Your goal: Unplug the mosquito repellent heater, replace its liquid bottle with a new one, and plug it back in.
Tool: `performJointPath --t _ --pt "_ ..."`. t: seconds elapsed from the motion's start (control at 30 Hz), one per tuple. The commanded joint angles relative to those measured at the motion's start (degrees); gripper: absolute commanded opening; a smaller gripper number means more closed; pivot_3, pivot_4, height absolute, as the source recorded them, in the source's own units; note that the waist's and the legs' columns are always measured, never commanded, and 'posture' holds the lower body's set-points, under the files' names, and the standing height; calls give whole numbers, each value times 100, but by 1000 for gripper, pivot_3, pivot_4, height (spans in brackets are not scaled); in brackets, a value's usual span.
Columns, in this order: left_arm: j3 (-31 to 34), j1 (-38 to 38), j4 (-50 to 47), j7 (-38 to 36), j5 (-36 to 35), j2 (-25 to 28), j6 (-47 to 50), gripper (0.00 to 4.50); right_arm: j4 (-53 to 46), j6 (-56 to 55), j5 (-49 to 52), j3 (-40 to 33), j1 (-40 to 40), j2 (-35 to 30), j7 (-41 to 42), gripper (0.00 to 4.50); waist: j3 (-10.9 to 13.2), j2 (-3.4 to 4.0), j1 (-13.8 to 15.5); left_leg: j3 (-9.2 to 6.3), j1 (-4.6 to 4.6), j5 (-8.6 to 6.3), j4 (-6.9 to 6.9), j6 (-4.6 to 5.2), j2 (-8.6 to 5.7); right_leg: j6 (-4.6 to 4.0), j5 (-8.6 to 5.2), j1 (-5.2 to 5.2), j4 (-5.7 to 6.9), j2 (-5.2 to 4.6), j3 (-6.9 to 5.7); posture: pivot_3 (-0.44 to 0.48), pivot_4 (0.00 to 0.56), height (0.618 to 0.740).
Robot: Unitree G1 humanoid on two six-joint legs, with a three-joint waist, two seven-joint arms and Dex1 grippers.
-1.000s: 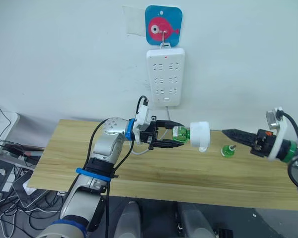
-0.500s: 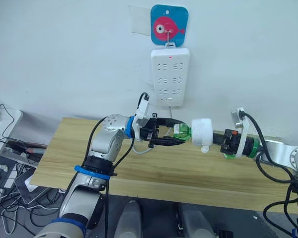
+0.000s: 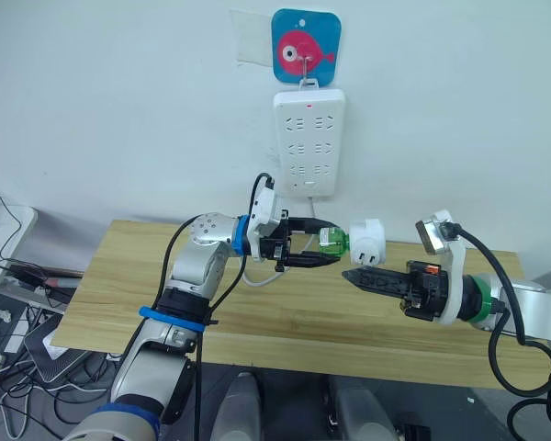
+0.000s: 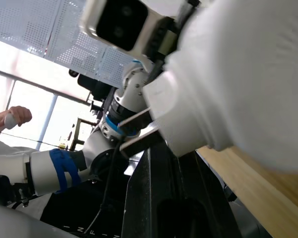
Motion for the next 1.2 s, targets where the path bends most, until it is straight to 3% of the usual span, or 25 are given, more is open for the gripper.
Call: performJointPath --t 0.03,0.43,0.73,0.93,1.07,1.2 --pt "-70 -49 -53 -84 46 -13 -149 2234 -115 -203 155 -78 -351 -69 150 22 0 0 -3 1 1 0 1 0 0 0 0 0 1 0 1 -21 222 740" --pt "-219 162 -376 -344 -41 65 29 2234 1233 164 155 292 -2123 77 -976 22 0 0 -9 -1 -1 0 -4 1 3 -1 0 -2 -2 0 -1 -16 218 740" --pt "-159 243 -704 -295 -264 145 422 2234 1555 394 -130 633 -2163 -150 -1296 22 0 0 2 0 -3 0 -3 1 2 -1 0 -3 -1 -2 -1 6 212 740" --pt "-168 317 -757 -312 -272 217 510 2234 1915 148 -452 223 -2336 -43 -1171 22 0 0 3 0 -1 0 -1 1 2 -1 0 -3 2 -2 0 9 211 740" --pt "-177 352 -773 -305 -264 244 522 2234 2033 225 -75 -101 -2461 -208 -967 22 0 0 6 2 -2 0 -2 1 1 -1 0 -4 0 -2 1 6 211 740" --pt "-147 316 -619 -231 -213 227 502 2234 1877 849 155 -498 -2375 -334 49 22 0 0 8 0 -3 0 -6 1 2 -1 0 -4 -3 -2 -2 0 212 740"
